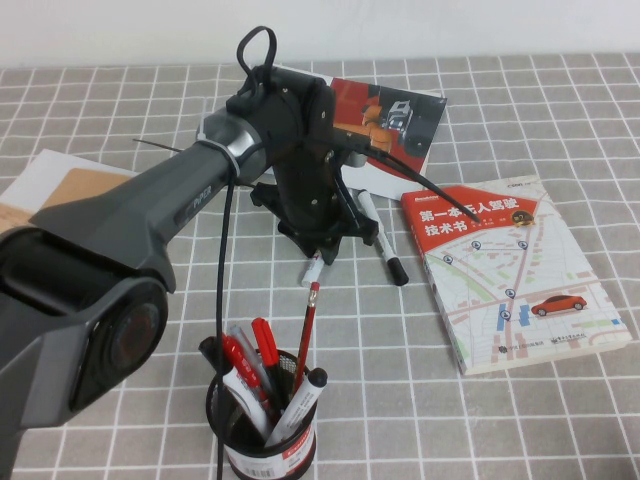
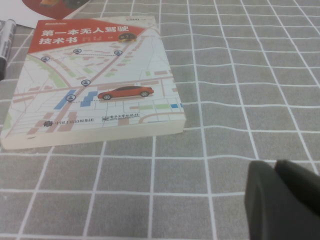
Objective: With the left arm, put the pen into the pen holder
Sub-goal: Pick up the pen on the table
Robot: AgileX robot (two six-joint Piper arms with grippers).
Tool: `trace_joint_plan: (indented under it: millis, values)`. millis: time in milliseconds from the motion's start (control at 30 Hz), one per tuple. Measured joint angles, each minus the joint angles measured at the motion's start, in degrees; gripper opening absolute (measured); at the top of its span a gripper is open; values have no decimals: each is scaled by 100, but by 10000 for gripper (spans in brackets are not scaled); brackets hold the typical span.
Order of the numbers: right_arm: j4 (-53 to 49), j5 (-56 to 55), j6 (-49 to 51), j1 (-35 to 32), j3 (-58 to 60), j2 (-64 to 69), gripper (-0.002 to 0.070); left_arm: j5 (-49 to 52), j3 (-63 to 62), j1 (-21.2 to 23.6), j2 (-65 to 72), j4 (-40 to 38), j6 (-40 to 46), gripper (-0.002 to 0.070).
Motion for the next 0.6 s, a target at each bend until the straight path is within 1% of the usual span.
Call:
trace_joint_plan:
  millis: [133, 233, 467, 600]
  values:
    - [0, 0, 0, 0, 0, 0, -15, 0, 0, 0, 9, 41, 0, 166]
    - [0, 0, 0, 0, 0, 0, -15, 0, -21, 0, 9, 65, 0, 108]
    - [0, 0, 0, 0, 0, 0, -15, 0, -306, 0, 9, 11, 133, 106]
    - [0, 0, 0, 0, 0, 0, -15, 12, -333, 0, -333, -2, 269, 106]
